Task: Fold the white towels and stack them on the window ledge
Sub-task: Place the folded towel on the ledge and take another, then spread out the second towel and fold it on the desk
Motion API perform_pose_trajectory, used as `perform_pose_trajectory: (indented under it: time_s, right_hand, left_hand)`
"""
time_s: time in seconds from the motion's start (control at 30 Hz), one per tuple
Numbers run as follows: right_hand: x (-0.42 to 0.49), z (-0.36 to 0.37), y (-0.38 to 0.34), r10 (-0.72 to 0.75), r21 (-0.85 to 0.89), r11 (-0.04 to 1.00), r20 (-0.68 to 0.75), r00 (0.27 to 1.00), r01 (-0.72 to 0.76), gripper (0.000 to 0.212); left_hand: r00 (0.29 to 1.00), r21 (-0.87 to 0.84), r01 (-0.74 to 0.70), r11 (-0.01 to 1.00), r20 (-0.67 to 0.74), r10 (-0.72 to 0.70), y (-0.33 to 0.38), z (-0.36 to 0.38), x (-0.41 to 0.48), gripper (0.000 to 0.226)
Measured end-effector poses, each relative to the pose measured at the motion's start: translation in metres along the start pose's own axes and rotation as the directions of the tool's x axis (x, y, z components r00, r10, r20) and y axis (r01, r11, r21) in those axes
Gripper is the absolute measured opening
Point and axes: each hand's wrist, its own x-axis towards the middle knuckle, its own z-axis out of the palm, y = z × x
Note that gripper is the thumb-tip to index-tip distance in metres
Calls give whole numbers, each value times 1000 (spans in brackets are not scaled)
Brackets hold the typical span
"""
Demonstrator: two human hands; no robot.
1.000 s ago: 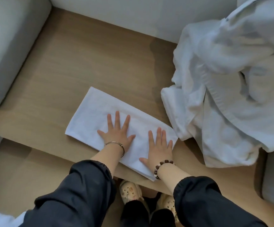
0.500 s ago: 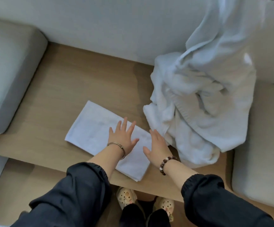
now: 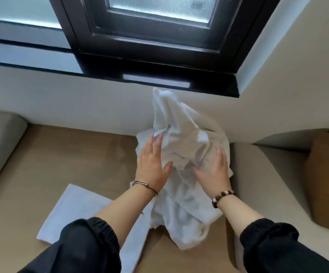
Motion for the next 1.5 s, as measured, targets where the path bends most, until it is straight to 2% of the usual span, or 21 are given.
perform_pose_trajectory:
  time_s: [0.1, 0.2, 0.27, 0.33, 0.4, 0.43, 0.5, 0.57, 0.67, 0.73, 0.83, 0.93, 0.97, 1.07, 1.13, 1.23, 1.37, 1.5]
  right_hand:
    - [40, -9, -13, -55, 54, 997, 114, 992, 49, 115]
    - [68, -5, -25, -38, 21, 999, 325, 945, 33, 124]
    - [79, 0, -26, -36, -56, 996, 388, 921, 62, 130]
    - [84, 5, -24, -54, -154, 980, 394, 918, 124, 129]
    - [84, 8, -22, -51, -177, 976, 366, 929, 124, 111]
    - [83, 8, -20, -52, -142, 984, 353, 934, 108, 96]
    - [80, 8, -17, -71, -76, 992, 329, 942, 101, 51]
    - [75, 2, -19, -110, -88, 986, 307, 945, 143, 8]
    - [67, -13, -25, -176, -57, 978, 283, 943, 200, 27]
    - [60, -30, -34, -206, 8, 977, 269, 941, 212, 29]
    - [51, -68, -55, -257, 94, 966, 230, 939, 242, 33]
    - [43, -115, -81, -292, 130, 954, 191, 937, 271, 19]
    - [40, -130, -90, -308, 143, 947, 160, 938, 287, 15]
    - [23, -175, -123, -384, 162, 915, 70, 921, 369, 28]
    - [7, -202, -144, -397, 213, 898, 22, 917, 384, 35]
    - [-17, -235, -171, -391, 280, 879, -43, 919, 387, 30]
    - [-51, -263, -202, -363, 282, 880, -121, 924, 383, 14]
    - [-88, -281, -221, -316, 237, 900, -221, 923, 365, 15]
  left_hand:
    - [996, -208, 90, 974, -2, -92, 11, -3, 24, 87]
    - [963, -453, 261, 852, 183, -198, 26, -4, 41, 82]
    - [953, -462, 286, 839, 228, -200, 29, -1, 48, 78]
    - [953, -464, 293, 836, 212, -215, 30, 0, 53, 80]
    - [943, -470, 332, 818, 198, -269, 33, 2, 54, 82]
    - [937, -472, 349, 809, 190, -294, 38, 2, 54, 80]
    - [924, -489, 382, 784, 176, -339, 44, 3, 54, 71]
    - [912, -488, 402, 775, 135, -388, 47, 1, 57, 52]
    - [906, -473, 379, 795, 13, -423, 51, -8, 60, 10]
    - [894, -506, 372, 778, -29, -446, 63, -18, 60, 18]
    - [869, -558, 401, 727, -20, -495, 90, -42, 62, 24]
    - [893, -626, 355, 694, 9, -449, 124, -68, 64, 13]
    - [903, -660, 333, 673, 19, -428, 139, -77, 63, 16]
    - [935, -725, 254, 641, 15, -353, 186, -103, 60, 35]
    - [950, -747, 211, 631, 4, -313, 217, -120, 57, 29]
    - [961, -726, 171, 666, -25, -274, 253, -150, 48, 14]
    - [974, -690, 139, 711, -35, -225, 288, -193, 32, 10]
    - [988, -640, 112, 760, -9, -153, 316, -226, 15, 12]
